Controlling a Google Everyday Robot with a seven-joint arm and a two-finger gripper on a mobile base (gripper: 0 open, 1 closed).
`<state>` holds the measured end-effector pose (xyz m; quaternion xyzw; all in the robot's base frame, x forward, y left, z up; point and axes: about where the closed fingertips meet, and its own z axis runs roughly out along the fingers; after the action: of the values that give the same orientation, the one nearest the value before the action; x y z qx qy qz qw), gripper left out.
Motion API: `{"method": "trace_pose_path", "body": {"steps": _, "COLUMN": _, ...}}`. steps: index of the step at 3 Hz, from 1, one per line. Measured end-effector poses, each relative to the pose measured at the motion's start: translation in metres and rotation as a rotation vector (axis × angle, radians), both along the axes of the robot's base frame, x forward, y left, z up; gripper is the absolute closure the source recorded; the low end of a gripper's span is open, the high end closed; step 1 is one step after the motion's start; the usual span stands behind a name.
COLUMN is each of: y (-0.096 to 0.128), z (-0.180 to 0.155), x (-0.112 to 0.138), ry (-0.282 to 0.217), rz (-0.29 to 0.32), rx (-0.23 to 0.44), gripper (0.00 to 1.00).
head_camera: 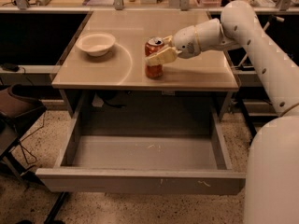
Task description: Place coke can into top drawer
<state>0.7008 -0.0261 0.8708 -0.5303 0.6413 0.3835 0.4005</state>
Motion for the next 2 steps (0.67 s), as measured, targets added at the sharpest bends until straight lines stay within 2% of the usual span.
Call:
{"method": "trace_pose_path", "body": {"steps": 1, "y": -0.01, "z": 0.016, "x": -0.018, "ry": -0.015, "rz": -0.026, "rx": -0.04, "gripper": 0.88}}
{"method": "trace_pose_path", "body": {"steps": 2, "y": -0.033, "z": 0.062, "x": -0.063, "ry": -0.054, "rz": -0.107, "rx": -0.081, "gripper": 1.0}}
